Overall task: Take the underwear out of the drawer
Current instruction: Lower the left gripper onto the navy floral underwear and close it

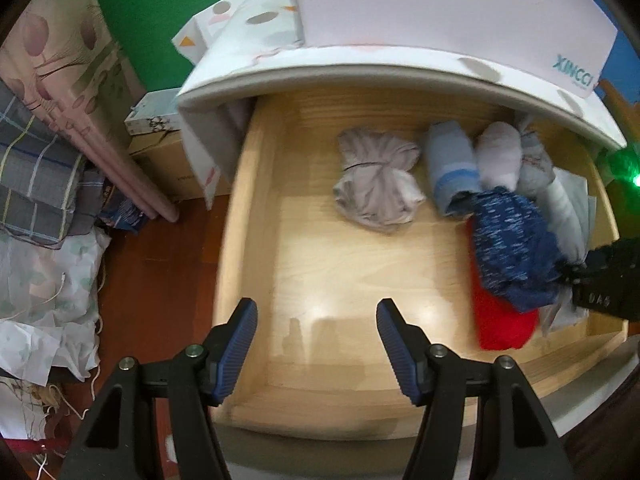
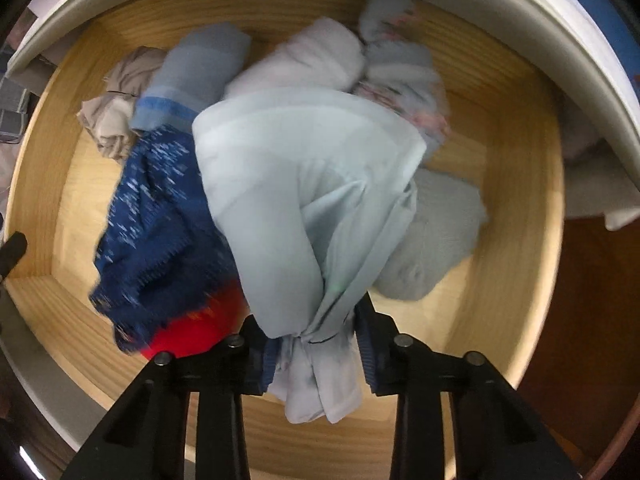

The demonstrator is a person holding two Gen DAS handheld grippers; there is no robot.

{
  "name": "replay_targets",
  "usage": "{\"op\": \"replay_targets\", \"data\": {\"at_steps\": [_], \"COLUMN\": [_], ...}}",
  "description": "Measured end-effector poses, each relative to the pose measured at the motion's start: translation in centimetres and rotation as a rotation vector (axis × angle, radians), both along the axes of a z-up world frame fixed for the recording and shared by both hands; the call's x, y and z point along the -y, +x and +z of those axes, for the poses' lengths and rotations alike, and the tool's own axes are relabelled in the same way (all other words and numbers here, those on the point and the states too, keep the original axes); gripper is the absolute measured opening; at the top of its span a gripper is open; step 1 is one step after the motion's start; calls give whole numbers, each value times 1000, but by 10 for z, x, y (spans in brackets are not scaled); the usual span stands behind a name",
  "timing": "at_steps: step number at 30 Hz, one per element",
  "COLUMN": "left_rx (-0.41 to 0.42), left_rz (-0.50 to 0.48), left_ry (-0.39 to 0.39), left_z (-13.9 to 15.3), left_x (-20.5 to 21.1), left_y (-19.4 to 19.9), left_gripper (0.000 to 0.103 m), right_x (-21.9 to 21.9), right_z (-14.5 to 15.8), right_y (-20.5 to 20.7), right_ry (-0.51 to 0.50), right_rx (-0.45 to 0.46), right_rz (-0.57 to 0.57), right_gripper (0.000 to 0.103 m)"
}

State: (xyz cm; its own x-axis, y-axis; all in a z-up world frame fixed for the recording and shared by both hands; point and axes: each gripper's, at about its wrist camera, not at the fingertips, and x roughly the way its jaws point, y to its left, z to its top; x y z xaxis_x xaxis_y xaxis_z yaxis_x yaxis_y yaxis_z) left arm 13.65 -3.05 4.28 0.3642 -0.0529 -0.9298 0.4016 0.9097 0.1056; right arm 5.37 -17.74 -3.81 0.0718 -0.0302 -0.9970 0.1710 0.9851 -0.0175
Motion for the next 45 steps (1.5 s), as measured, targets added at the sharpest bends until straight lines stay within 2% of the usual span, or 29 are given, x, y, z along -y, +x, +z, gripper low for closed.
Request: {"op": "replay_targets", "data": {"at_steps": [9, 15, 22, 28, 33, 34, 36, 39, 40, 41, 42, 43, 45], "left_rx": [-12, -24, -44, -77, -126, -128, -131, -136, -142, -150, -157, -163, -155], "left_rz": [-74, -80, -81, -66, -68, -74, -89, -82, -78, -77, -84, -93, -82], "left_ry": [-25, -33, -52, -93, -74, -60, -34, -36, -41, -49, -59, -58, -43], "left_z": [4, 0, -1, -6, -22, -26, -33, -37, -37, -38, -38, -39, -40], "left_x": [51, 70, 84, 103, 122, 127, 137, 141, 141, 141, 141, 142, 141], "left_y": [-9, -11, -10, -4, 3, 4, 6, 10, 11, 12, 12, 11, 12], "left_gripper": [64, 64, 64, 64, 64, 64, 64, 66, 64, 55, 37, 26, 16], "right_x": [35, 58, 59, 64, 69, 67, 68, 67, 68, 68, 69, 69, 70], "right_z": [-4, -6, -11, -4, 1, 10, 10, 6, 6, 4, 4, 3, 2], "right_y": [-31, -42, -38, -53, -63, -56, -56, -56, -58, -58, -59, -60, -61], "right_ry": [-48, -12, -14, 1, 6, 6, 6, 11, 13, 14, 14, 15, 13], "right_rx": [-43, -52, -32, -17, -18, -19, -21, -21, -20, -20, -21, -21, -23], "right_rz": [-50, -134, -134, -124, -123, -122, -121, -120, -117, -116, -116, -117, -115], "right_gripper": [29, 26, 26, 27, 27, 27, 27, 27, 27, 27, 27, 27, 27]}}
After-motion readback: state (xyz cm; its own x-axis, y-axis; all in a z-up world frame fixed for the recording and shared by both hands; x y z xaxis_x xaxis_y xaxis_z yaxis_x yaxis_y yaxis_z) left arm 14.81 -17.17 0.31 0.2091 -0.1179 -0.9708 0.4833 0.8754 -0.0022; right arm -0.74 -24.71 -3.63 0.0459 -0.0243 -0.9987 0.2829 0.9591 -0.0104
